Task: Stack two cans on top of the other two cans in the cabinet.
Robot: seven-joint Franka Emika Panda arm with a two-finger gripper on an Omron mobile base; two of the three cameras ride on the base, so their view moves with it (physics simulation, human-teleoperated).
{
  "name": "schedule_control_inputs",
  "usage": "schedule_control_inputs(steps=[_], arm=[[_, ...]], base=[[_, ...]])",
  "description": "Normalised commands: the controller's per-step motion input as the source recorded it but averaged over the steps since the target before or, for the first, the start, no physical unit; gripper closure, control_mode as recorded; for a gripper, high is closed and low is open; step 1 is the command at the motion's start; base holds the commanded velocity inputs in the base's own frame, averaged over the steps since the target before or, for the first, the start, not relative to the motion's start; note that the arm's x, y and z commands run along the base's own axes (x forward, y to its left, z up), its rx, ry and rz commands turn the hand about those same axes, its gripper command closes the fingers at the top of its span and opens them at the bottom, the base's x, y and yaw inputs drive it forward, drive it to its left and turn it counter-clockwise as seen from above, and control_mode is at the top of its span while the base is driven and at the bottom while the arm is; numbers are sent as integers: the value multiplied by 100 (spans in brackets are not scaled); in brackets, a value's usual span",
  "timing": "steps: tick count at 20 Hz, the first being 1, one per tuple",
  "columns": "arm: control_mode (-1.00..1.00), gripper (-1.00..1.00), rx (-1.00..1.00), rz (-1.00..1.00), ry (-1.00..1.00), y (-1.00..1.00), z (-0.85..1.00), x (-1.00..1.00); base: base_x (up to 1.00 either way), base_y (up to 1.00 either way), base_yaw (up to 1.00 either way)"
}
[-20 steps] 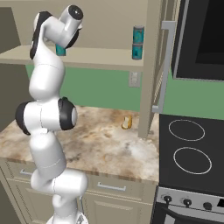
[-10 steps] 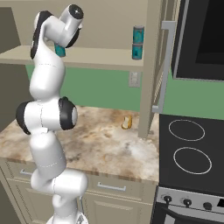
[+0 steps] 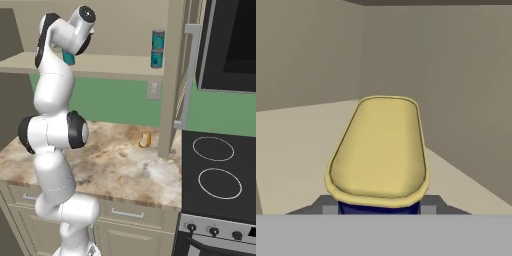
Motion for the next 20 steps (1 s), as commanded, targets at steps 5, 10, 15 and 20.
schedule_control_inputs(steps=[5, 10, 15, 20], arm=[[-100, 100, 0, 0, 4, 0, -13, 1], [-100, 100, 0, 0, 2, 0, -8, 6], [-100, 100, 0, 0, 1, 0, -6, 4], [-100, -100, 0, 0, 0, 2, -7, 3]], base=[[0, 0, 0], [0, 0, 0], [0, 0, 0], [0, 0, 0]])
